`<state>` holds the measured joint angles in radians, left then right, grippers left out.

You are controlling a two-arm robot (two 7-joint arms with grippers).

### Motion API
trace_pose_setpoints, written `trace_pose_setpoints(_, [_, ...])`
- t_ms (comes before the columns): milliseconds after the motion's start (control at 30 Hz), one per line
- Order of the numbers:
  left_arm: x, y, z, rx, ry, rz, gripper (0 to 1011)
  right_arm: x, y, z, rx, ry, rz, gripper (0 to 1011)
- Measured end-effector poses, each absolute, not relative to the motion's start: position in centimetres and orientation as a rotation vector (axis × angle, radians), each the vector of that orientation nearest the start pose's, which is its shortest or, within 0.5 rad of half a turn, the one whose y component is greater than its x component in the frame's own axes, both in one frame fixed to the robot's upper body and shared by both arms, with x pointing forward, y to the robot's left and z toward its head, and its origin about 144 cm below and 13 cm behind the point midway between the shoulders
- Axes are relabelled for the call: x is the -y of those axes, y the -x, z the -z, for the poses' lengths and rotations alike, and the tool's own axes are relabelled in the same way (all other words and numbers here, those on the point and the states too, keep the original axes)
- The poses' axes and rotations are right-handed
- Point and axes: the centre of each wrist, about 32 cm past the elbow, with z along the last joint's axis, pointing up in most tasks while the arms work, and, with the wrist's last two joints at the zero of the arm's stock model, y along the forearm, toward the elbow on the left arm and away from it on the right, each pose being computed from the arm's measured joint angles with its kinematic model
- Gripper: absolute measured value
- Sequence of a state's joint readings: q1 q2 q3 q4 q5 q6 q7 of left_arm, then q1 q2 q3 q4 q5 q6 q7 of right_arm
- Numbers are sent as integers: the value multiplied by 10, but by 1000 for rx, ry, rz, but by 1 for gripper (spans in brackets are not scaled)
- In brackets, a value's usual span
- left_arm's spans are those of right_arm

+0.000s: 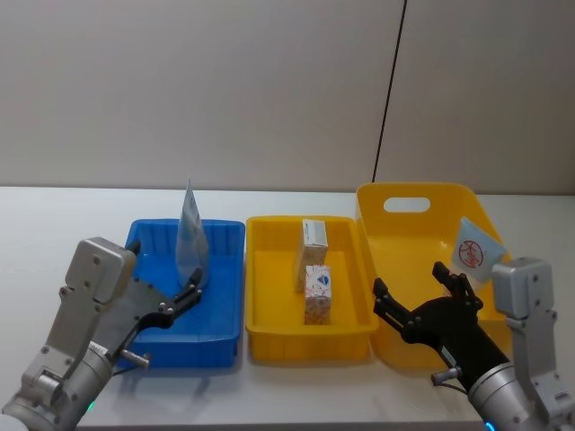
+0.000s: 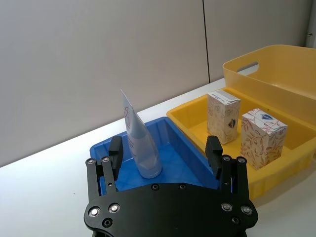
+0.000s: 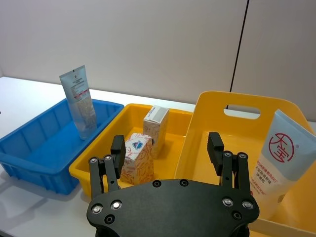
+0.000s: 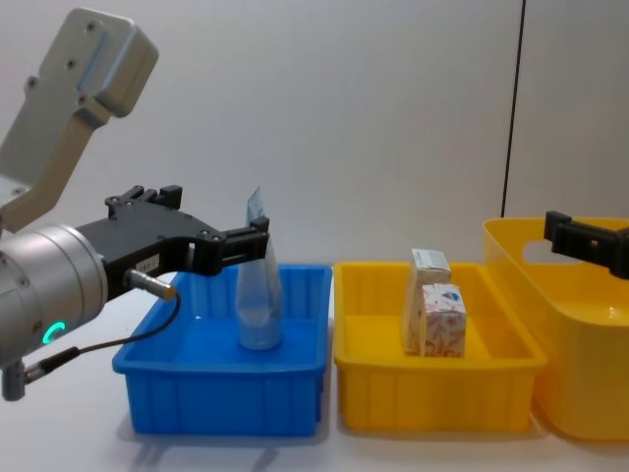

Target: Bimanual collaborative sorting of washing and personal care products

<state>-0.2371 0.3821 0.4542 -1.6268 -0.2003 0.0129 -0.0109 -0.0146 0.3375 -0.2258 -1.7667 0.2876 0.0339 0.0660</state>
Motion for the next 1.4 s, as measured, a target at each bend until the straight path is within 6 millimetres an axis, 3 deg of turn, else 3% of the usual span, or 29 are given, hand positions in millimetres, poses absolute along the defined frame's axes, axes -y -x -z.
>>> trace_pose_setpoints(800, [-198,-492,-1204,267,-61,-1124,1001,237,-443,-1189,71,-19,1222,1003])
trace_pose_setpoints(1400, [-198,-492,-1204,268,-61,-1124,1001,228,-441,-1199,-44,88,1104,1004])
